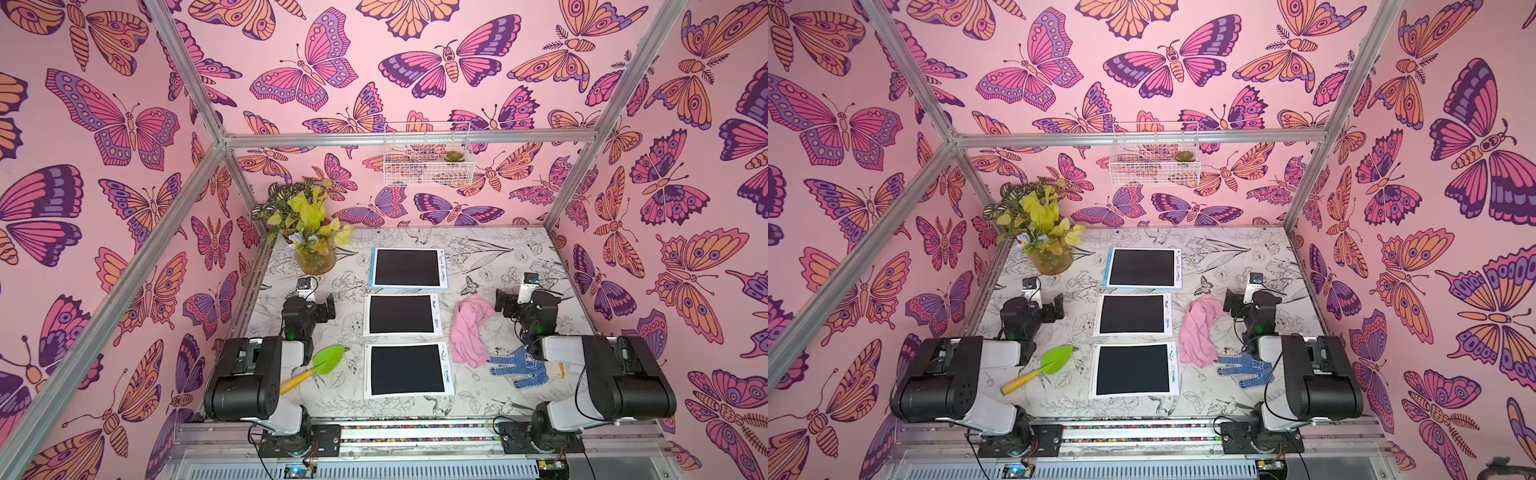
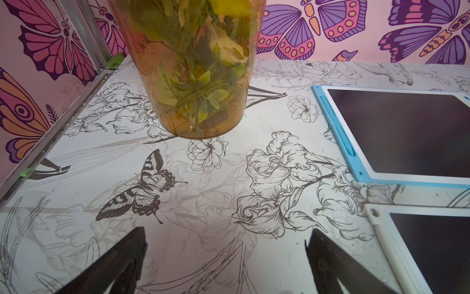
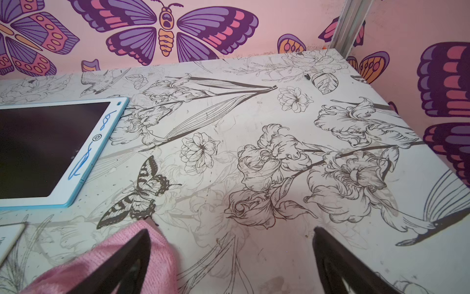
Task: Wipe the drawing tablet
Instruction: Pick up the cleaning item at the center of the board.
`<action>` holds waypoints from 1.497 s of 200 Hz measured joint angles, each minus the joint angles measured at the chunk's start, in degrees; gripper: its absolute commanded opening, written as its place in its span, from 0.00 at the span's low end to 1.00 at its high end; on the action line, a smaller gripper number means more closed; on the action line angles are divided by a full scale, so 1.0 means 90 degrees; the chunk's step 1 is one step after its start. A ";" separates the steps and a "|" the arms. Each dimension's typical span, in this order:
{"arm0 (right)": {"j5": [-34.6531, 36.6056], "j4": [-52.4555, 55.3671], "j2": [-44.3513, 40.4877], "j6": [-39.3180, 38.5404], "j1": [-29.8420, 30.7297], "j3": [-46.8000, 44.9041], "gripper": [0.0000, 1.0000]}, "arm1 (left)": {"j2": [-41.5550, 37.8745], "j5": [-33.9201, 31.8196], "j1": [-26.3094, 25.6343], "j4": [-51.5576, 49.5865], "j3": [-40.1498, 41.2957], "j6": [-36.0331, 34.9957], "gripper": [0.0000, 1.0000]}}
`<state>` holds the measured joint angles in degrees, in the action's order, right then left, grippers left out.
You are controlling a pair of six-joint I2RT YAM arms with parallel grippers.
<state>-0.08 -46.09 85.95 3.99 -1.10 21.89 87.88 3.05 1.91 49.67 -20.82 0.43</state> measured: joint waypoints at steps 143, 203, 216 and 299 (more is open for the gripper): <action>0.0000 -0.0002 0.0000 0.0000 0.0000 0.0000 0.99 | 0.0000 0.0000 0.0000 0.0000 0.0000 0.0000 1.00; 0.0143 0.1073 -0.0355 0.0012 0.0000 0.0522 0.99 | -0.0559 -0.0529 -0.0202 -0.0357 -0.0002 -0.0017 1.00; 0.0206 0.1605 -0.0624 0.0083 0.0000 0.0979 0.99 | -0.1015 -0.0770 -0.0369 -0.0588 -0.0034 -0.0075 1.00; 0.0784 0.4930 -0.1559 0.2931 0.0503 0.4860 0.99 | -0.3405 -0.1972 -0.1248 -0.3682 -0.2460 0.2222 1.00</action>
<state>6.98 -1.72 71.92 30.37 3.42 65.63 57.23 -14.70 -9.32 16.53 -42.96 20.43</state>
